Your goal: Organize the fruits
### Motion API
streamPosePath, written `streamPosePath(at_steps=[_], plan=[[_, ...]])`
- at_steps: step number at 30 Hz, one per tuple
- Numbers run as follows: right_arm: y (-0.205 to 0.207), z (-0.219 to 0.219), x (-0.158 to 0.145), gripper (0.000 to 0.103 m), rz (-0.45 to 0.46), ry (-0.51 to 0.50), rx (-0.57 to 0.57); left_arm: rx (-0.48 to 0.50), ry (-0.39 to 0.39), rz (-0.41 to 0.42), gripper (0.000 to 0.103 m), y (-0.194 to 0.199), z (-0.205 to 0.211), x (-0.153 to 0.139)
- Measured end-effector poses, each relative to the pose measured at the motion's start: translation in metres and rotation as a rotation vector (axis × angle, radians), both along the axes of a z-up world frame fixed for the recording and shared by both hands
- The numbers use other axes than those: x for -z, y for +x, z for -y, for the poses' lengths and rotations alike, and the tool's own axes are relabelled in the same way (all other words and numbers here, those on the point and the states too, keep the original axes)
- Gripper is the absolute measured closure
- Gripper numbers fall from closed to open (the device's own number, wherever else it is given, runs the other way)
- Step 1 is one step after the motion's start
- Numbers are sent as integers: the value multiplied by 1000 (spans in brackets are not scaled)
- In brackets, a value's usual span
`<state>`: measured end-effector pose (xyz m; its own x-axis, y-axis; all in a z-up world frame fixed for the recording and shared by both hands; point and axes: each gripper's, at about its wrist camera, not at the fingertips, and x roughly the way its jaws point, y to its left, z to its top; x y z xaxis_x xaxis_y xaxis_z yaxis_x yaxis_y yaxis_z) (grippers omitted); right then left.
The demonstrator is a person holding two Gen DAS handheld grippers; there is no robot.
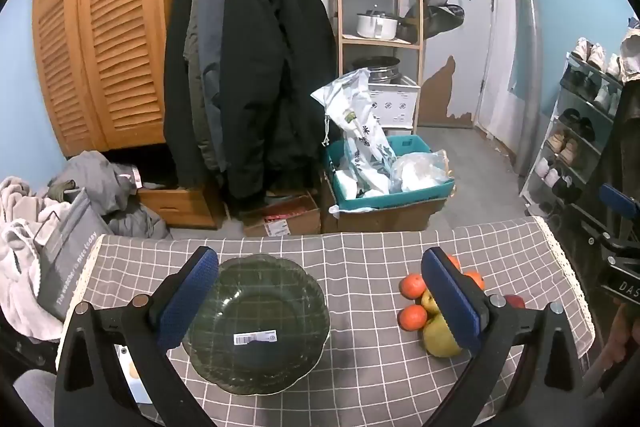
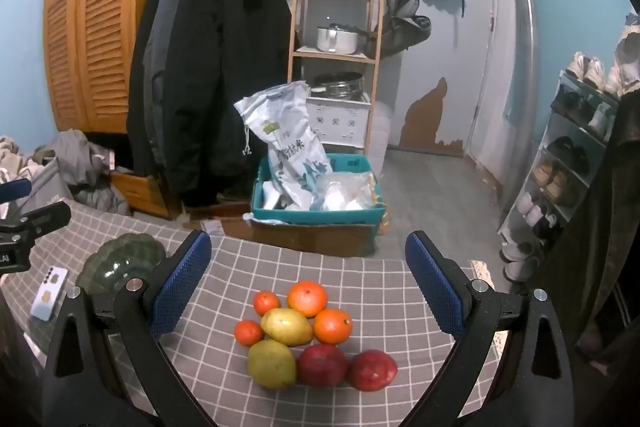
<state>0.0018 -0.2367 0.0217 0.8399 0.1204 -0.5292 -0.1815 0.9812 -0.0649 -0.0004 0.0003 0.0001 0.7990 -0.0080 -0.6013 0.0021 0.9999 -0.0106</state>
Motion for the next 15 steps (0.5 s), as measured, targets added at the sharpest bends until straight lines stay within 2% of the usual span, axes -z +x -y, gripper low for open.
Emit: streamPosePath(at_steps=[15], plan=[[1, 2, -1, 7, -1, -6, 0, 20, 9, 14, 1, -2, 3, -7]])
